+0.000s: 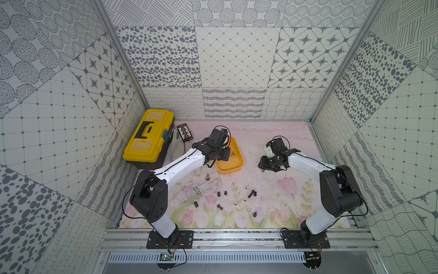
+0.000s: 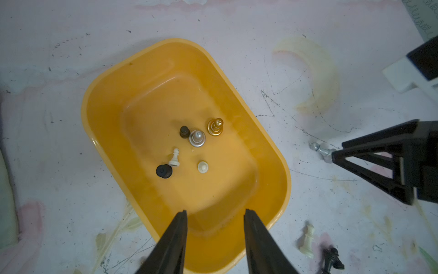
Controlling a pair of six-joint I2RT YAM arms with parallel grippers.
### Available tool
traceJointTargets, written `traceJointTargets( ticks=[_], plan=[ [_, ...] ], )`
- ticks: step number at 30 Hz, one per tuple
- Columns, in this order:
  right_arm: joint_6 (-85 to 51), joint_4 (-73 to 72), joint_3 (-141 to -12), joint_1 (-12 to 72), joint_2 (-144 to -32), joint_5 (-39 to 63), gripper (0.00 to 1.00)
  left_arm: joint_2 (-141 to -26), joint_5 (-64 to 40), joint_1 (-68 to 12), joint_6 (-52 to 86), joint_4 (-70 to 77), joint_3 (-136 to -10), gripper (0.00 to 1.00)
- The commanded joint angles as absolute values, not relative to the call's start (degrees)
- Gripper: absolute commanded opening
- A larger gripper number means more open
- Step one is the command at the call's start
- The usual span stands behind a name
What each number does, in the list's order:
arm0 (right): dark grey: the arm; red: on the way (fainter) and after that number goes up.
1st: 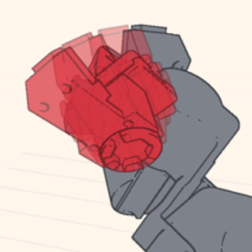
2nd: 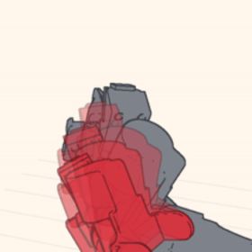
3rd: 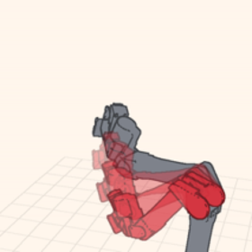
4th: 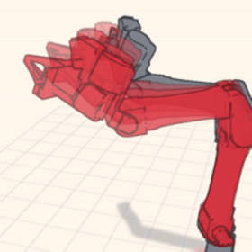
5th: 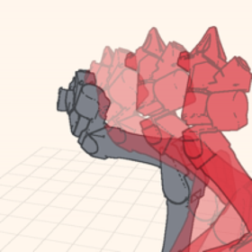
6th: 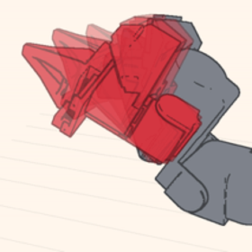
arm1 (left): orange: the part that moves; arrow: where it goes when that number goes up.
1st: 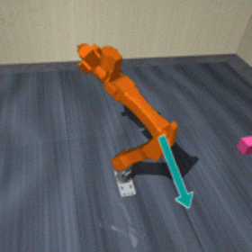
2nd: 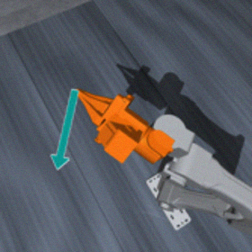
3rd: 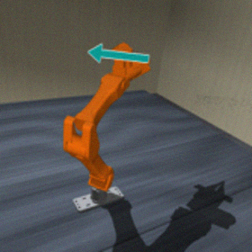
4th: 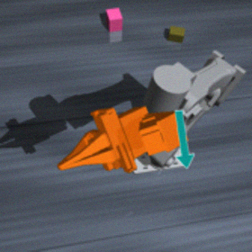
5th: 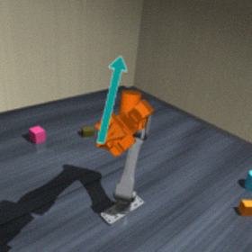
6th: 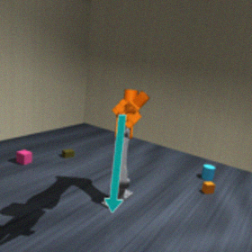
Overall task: Put the chess pieces into the storage box
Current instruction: Pick up the chess piece at the center of the board.
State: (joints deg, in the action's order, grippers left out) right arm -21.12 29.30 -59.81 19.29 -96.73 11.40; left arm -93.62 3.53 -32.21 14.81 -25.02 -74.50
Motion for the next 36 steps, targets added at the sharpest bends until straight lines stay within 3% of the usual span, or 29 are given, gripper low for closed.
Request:
traceJointTargets(
  ticks=[1, 8, 24, 32, 36],
  plan=[
    [-18.8, 31.8, -62.3, 20.5, -98.6, 8.4, 0.45, -88.6, 0.4, -32.7, 18.3, -23.9, -69.9, 0.45],
    [-18.2, 33.6, -62.8, 21.6, -101.1, 2.1, 0.45, -86.1, 1.0, -32.8, 19.3, -23.8, -66.4, 0.45],
    [-16.8, 34.7, -64.4, 24.8, -104.1, 0.0, 0.38, -85.9, 1.8, -33.4, 19.7, -23.6, -65.4, 0.45],
    [-16.9, 35.6, -64.9, 25.0, -101.7, 0.4, 0.23, -86.4, 1.1, -34.0, 19.6, -23.7, -66.2, 0.45],
    [-17.6, 35.8, -64.5, 25.0, -96.0, 0.6, 0.2, -86.3, 0.1, -34.7, 19.3, -24.3, -67.7, 0.45]
  ],
)
